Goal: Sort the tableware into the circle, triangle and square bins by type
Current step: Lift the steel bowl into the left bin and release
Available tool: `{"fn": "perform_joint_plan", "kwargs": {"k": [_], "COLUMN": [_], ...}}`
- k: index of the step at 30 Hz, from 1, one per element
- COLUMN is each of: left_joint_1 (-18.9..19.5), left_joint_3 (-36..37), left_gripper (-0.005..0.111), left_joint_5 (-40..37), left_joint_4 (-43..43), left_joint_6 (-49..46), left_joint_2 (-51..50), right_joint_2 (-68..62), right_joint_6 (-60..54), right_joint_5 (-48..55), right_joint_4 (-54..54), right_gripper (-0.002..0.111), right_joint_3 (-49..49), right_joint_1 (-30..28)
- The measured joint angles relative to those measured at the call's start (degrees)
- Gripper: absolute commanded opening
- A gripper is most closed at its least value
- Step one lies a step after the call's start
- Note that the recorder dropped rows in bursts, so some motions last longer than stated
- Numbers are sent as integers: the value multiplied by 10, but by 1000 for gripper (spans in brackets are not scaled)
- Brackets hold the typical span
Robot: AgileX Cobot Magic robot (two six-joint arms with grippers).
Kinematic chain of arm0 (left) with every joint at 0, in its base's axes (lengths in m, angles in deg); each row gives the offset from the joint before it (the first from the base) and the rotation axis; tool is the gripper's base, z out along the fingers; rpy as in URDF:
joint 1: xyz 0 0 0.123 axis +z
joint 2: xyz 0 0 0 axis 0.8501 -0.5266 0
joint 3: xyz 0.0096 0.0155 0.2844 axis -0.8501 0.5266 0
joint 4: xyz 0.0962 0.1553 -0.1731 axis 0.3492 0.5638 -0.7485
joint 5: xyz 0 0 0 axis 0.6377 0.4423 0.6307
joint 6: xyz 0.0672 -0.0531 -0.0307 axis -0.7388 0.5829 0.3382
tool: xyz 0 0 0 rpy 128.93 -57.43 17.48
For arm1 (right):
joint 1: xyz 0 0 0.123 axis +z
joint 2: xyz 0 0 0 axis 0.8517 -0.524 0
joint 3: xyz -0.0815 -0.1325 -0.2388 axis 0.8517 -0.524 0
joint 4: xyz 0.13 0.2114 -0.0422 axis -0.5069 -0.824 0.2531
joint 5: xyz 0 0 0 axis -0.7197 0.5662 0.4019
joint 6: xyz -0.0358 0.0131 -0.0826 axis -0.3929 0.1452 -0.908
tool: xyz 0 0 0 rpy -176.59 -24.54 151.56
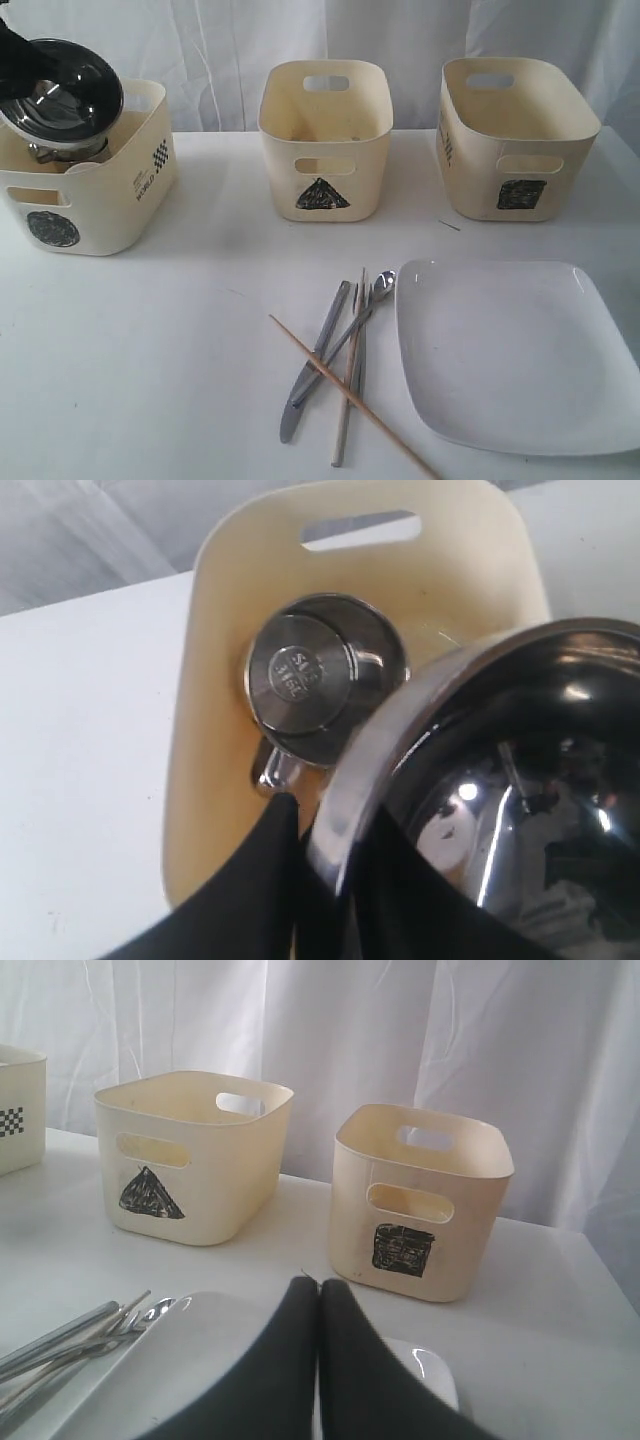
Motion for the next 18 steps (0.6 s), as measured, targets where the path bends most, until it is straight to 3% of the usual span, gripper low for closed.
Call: {"fn": "perform_joint_plan", "kwargs": {"k": [8, 10, 15, 18], "left_joint_1": [38, 38, 38, 38], "left_joint_3": [0, 0, 0, 0], "left_gripper": [1, 9, 43, 52], "left_joint_5": [59, 68, 75, 77], "left_joint_4": [-12, -14, -51, -79], "left_joint_6": [1, 2, 2, -4], "left_joint_2": [-63, -75, -98, -99], "right_joint_2": [0, 0, 0, 0], "right_joint_6": [0, 0, 0, 0], "right_joint_5": [0, 0, 0, 0], "right_joint_4": [0, 0, 0, -1], "right_gripper": [0, 0, 0, 0], "right_joint_3": [0, 0, 0, 0], "right_joint_1": [0, 0, 0, 0]}}
